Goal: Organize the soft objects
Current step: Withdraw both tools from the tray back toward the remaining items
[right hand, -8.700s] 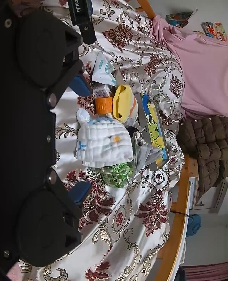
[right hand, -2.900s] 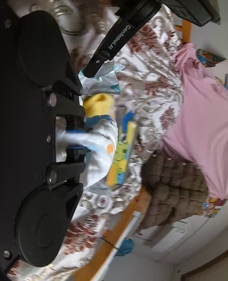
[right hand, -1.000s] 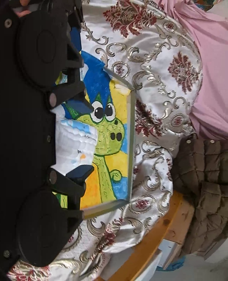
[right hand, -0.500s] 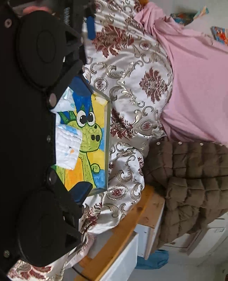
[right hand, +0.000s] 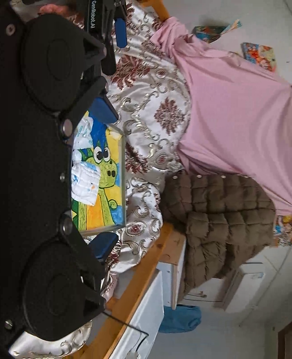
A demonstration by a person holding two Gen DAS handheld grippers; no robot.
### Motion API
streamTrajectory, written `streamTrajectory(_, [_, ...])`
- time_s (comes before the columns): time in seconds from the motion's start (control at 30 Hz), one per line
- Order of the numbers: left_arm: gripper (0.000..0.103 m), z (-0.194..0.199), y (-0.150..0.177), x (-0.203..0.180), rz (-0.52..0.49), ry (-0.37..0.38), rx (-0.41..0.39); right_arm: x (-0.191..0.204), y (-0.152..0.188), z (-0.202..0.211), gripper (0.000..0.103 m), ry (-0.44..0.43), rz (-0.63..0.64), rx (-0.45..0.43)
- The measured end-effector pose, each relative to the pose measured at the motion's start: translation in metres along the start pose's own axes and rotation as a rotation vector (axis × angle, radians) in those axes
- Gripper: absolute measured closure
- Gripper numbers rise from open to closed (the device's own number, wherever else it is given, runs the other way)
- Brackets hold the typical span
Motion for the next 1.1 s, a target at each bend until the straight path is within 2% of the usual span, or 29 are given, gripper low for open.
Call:
streamTrajectory(0.2, [0.001,0.04,0.011,-0.012,-0.047,0.031,0.017,-0.007,0.015,0.065,0.001,0.006,-0.014,-0.022])
streamTrajectory(0.47, [0.001,0.085,0.039,-0.022,-0.03,0.079,0.066,-0.018,0.05,0.123,0.001,0.02,0.01,-0.009])
streamTrajectory(0.63, [0.001,0.11,0.06,-0.032,-0.053,0.098,0.099,-0.021,0.077,0.159,0.001,0.043,-0.003,0.005])
streamTrajectory(0.8, [0.001,0.127,0.073,-0.041,-0.102,0.109,0.118,-0.015,0.107,0.195,0.001,0.056,-0.02,0.047])
streamTrajectory(1.0, [0.001,0.151,0.082,-0.046,-0.106,0.124,0.119,-0.011,0.13,0.227,0.001,0.074,-0.049,0.085])
streamTrajectory(1.1, [0.001,0.161,0.092,-0.046,-0.112,0.126,0.122,-0.01,0.15,0.253,0.0,0.119,-0.083,0.109])
Point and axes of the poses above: each gripper's, at about its wrist camera, not at the fingertips, and z roughly against the way its jaws point, x to its left, y to its underside, the point moved 9 cm from there along -z, roughly the way its jaws point, and after that the axes turned 6 degrees about -x, right-handed, at the moved point
